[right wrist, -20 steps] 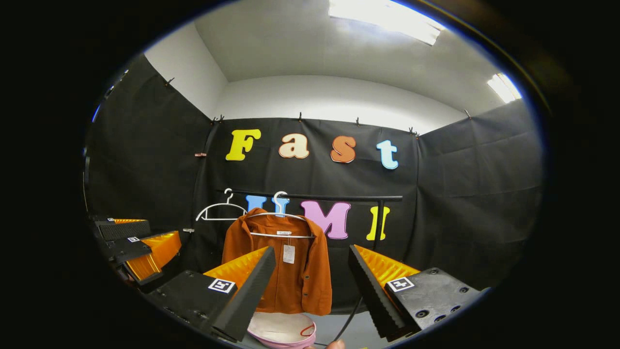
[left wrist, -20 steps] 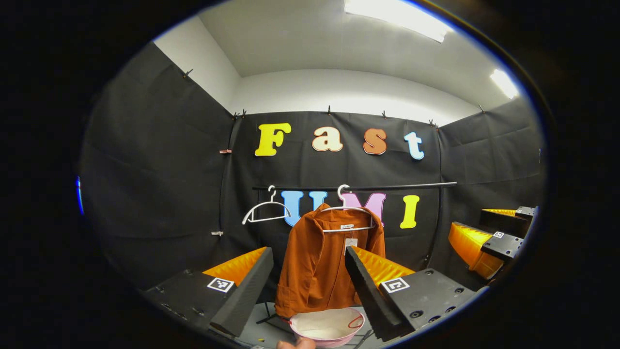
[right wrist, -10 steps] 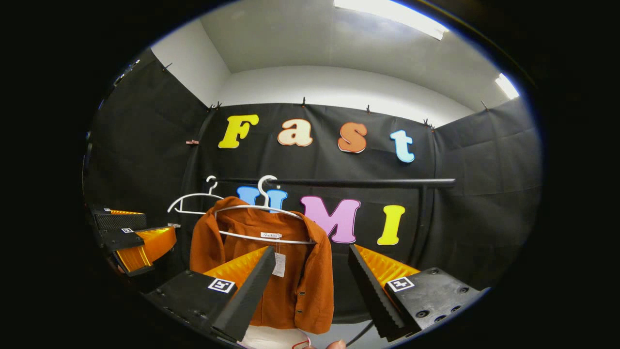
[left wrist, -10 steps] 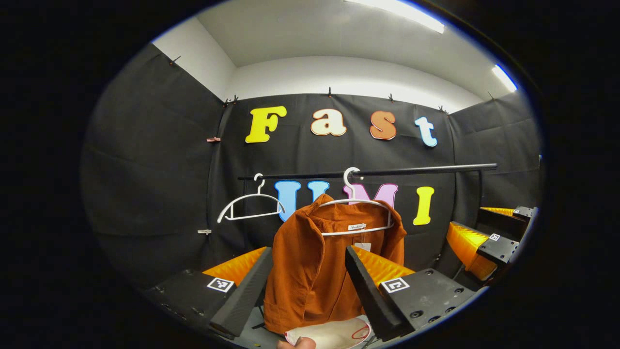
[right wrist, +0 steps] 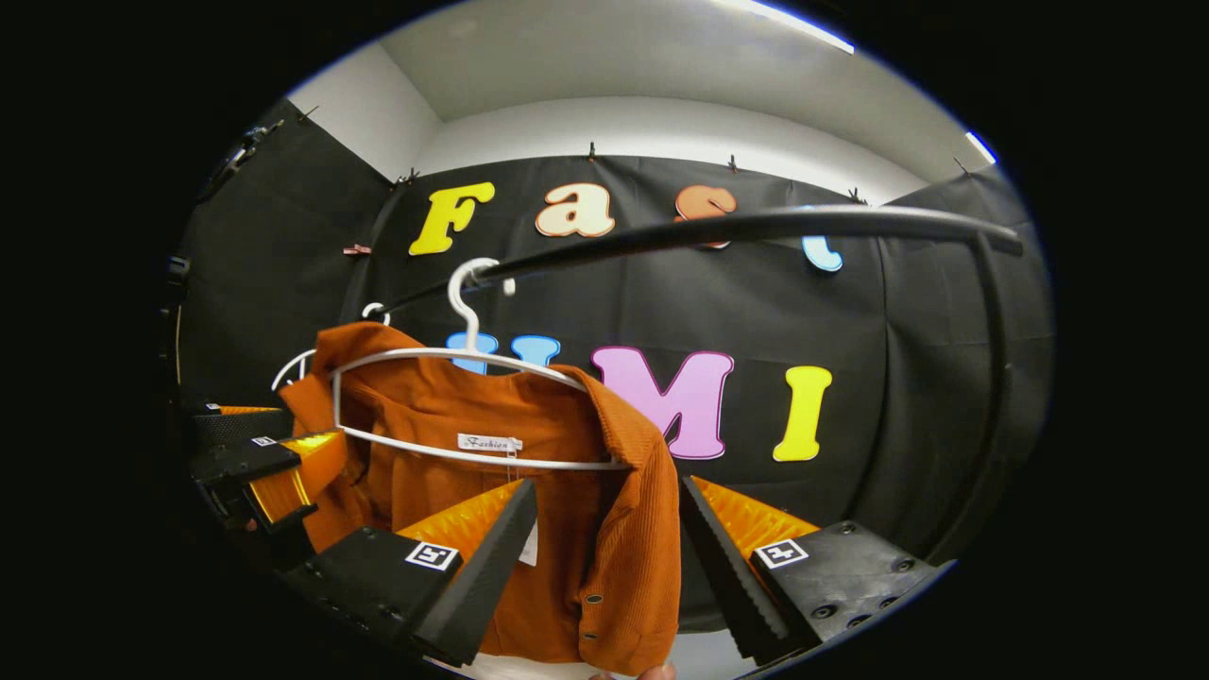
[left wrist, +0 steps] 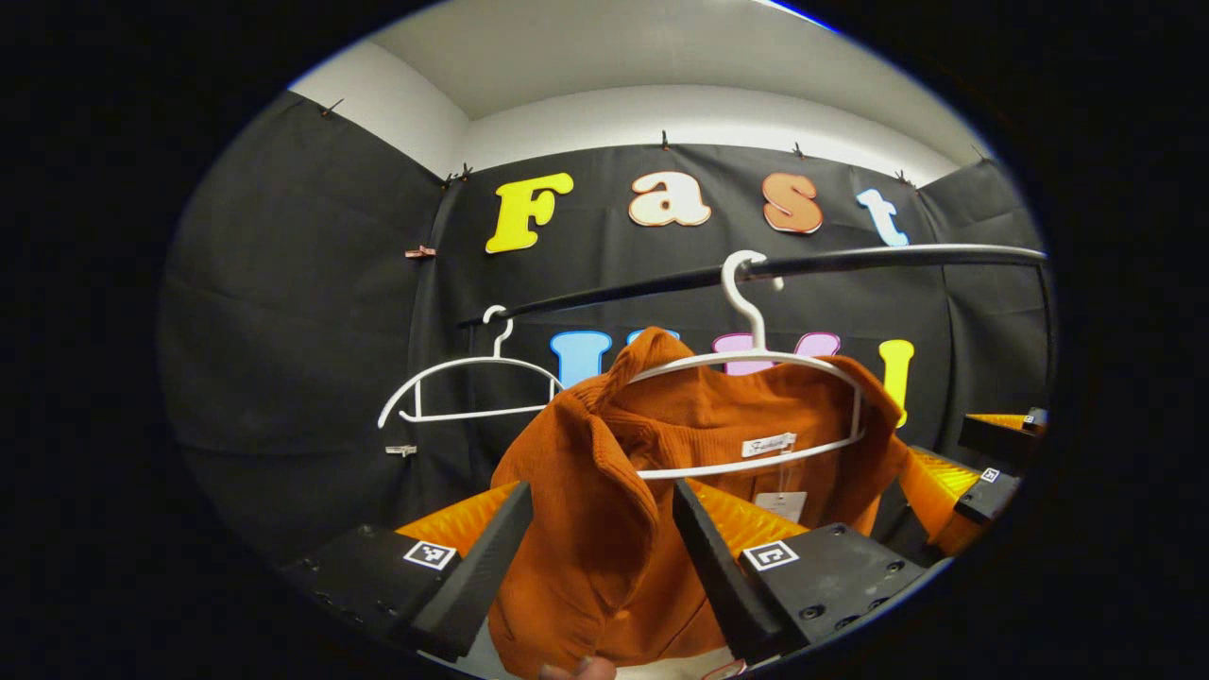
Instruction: Grasp the clothes on the hanger with both hands and then place them into the laundry hamper below.
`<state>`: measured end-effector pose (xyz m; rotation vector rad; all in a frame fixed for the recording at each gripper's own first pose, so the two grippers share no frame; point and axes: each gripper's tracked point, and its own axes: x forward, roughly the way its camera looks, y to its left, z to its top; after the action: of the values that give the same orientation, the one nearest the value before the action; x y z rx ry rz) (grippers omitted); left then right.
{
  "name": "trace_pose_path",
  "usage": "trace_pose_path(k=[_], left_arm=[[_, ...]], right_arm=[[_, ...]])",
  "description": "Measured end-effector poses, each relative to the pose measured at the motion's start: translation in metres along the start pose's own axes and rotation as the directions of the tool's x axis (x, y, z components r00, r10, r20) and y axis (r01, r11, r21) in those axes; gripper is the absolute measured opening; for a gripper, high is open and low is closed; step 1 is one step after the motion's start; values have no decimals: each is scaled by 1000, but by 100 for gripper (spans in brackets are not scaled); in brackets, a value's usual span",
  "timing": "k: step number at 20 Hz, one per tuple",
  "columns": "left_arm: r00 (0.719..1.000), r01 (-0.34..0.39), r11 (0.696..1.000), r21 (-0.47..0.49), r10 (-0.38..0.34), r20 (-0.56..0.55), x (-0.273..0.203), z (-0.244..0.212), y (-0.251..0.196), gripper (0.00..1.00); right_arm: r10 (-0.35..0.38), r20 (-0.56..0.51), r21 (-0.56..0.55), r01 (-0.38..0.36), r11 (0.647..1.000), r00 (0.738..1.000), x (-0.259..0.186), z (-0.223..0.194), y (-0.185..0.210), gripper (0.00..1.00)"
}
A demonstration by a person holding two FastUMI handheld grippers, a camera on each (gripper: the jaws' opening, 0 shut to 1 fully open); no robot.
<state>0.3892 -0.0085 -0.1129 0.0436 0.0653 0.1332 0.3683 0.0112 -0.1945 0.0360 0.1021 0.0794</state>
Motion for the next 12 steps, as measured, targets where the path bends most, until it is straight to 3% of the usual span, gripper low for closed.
trace_pose_path(k=[6,7,8,11,12], left_arm=[[999,-36,998,43,36,-2,34,-16,7,95],[999,-41,998,48,41,2,37,-16,8,92],[999,-52,998,45,51,8,41,-17,12,87],[995,-102,995,8,102,19,46,-13,25,37],[994,-105,994,-14,105,22,46,-11,26,27]], right_arm=[[-20,-11,8,20,1000,1000,66,-30,-4,98],[-24,-10,10,24,1000,1000,74,-36,-7,99],[-27,-4,17,27,999,1000,82,-38,-9,81],[17,-36,58,-15,998,999,102,-49,-6,37],[32,-74,87,-25,996,997,104,-55,-8,22]])
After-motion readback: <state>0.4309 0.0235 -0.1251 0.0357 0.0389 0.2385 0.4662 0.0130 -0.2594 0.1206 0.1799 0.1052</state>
